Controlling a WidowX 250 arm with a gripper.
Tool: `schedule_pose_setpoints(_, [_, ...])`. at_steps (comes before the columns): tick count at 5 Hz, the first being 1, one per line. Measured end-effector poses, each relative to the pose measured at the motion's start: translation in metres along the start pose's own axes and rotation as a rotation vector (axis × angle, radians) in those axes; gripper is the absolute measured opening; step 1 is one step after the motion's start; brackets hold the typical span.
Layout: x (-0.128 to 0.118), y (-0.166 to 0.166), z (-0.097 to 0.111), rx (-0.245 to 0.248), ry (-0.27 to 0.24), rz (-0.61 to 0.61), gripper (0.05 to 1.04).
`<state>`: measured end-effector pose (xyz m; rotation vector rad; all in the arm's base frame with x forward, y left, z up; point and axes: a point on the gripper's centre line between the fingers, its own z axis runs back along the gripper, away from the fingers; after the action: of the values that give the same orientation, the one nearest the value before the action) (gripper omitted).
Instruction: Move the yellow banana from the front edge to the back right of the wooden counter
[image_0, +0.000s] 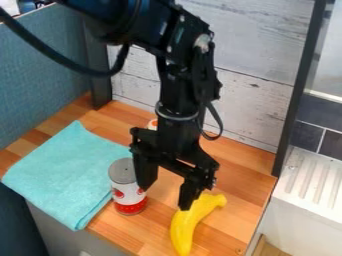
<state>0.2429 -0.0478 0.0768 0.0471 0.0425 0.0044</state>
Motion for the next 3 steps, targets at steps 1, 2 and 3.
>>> schedule_pose_setpoints(1, [0.006,-0.002,-0.014,0.002,0.025,0.000,0.996])
schedule_pose_setpoints(2, [0.013,-0.007,-0.026,-0.011,0.039,0.009,0.996])
schedule_pose_setpoints(3, [0.020,-0.015,-0.038,-0.042,0.068,-0.004,0.996])
